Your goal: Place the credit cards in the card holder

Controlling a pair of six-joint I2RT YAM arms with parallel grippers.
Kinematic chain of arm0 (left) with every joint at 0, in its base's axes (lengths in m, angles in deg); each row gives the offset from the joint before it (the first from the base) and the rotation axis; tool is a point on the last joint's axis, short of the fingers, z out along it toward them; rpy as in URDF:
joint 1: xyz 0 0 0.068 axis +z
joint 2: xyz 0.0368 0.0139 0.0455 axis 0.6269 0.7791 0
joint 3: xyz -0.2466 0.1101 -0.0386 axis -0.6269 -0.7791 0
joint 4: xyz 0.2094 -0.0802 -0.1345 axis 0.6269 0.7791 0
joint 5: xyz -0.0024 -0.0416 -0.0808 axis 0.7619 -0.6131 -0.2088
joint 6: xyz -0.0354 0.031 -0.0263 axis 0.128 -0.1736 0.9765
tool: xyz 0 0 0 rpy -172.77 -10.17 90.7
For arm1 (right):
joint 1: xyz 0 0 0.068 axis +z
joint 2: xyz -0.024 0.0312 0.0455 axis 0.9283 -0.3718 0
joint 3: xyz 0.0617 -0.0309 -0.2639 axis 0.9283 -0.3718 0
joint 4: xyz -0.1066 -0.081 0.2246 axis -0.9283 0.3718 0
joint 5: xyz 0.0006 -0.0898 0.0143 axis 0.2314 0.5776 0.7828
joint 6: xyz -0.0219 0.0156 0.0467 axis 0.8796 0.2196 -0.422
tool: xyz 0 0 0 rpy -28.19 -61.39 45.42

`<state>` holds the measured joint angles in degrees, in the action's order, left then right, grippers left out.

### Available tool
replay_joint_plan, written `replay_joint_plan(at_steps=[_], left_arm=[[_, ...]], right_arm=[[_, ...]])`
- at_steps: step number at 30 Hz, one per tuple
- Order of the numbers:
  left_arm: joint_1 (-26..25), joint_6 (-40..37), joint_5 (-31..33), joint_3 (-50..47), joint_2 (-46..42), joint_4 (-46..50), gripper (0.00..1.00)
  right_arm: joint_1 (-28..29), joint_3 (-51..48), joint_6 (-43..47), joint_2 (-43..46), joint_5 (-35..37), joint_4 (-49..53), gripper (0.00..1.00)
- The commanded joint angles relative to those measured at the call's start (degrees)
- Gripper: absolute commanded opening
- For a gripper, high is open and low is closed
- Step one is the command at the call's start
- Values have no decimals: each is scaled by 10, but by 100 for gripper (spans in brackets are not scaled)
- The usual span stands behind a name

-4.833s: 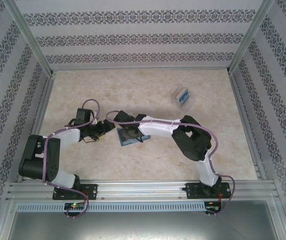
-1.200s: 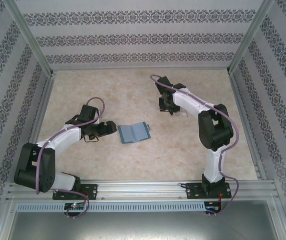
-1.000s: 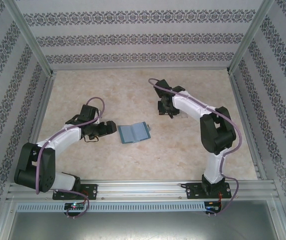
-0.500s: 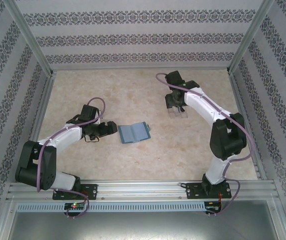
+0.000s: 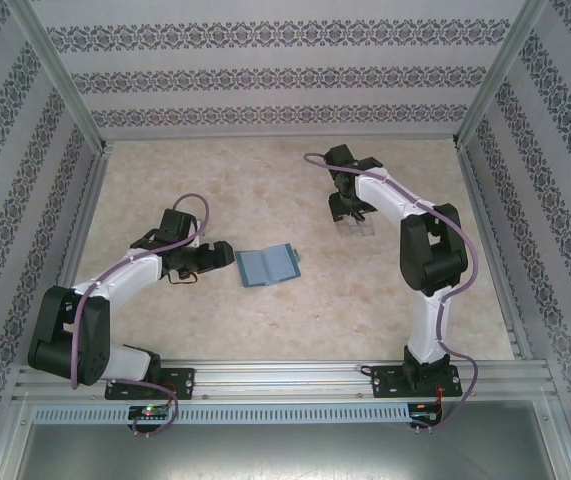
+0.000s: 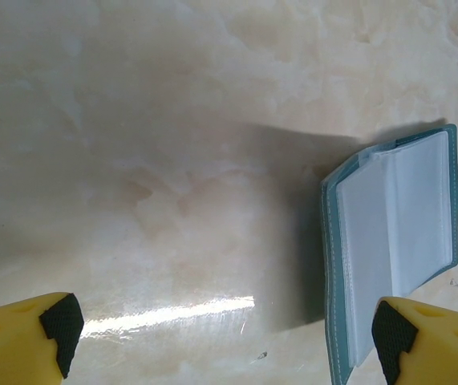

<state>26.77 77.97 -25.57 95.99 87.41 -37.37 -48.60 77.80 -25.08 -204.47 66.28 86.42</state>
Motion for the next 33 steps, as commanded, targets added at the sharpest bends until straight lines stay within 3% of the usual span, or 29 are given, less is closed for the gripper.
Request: replay_joint_plan(at_steps=[1,13,18,26,33], left_arm=[[-6,-5,3,-5,-12,-6,95],[-7,-6,7,-16,-16,-10,95],[-7,-7,14,-17,-19,-9,95],[-7,-8,9,-6,-5,-9,95],[-7,-11,10,-9,-6,-3,95]], right_arm=[[-9,12,-13,-2,61,19,72],[-12,5,-16,8,114,10,64],[-11,1,-16,13,123,5,51],[-10,-3,-7,16,110,-2,19],[0,-4,-5,20,107,3,7]])
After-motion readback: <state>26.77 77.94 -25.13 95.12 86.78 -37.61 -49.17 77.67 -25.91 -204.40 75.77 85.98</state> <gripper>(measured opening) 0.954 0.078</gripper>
